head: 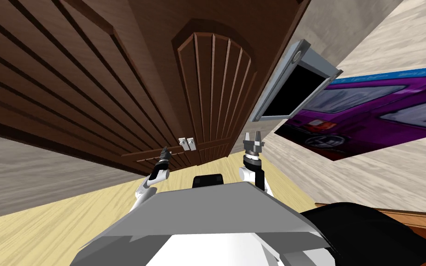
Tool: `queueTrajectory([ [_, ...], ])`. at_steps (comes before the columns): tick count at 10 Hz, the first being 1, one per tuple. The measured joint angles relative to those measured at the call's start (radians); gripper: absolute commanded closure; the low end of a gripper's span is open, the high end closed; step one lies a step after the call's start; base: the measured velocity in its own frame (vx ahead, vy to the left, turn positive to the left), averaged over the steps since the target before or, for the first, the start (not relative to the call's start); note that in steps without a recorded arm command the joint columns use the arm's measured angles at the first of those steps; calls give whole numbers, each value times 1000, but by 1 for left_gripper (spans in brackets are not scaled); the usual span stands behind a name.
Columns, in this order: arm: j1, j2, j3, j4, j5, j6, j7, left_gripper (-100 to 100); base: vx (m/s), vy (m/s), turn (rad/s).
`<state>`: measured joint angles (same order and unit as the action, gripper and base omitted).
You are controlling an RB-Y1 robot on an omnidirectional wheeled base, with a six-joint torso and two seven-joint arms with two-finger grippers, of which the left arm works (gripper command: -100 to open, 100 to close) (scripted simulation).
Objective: Pull the door open
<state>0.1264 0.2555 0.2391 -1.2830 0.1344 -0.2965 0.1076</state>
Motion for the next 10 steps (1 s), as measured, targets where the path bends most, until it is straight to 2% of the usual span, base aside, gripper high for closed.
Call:
queueTrajectory([
  [1, -14, -12, -15, -4, -3, -2, -2, -100, 182, -179, -189],
  [2, -27, -12, -30, -6, -2, -2, 3, -100, 76, -79, -28],
  [3, -30, -12, -33, -7, -2, -1, 5, 100, -6, 9, 31],
  [8, -27, -11, -30, -6, -2, -2, 3, 100, -16, 17, 0],
  [9, -27, -12, -30, -6, -2, -2, 3, -100, -128, 70, 159],
  [10, -22, -3, -18, 0, 0, 0, 3, -100, -187, 74, 141],
])
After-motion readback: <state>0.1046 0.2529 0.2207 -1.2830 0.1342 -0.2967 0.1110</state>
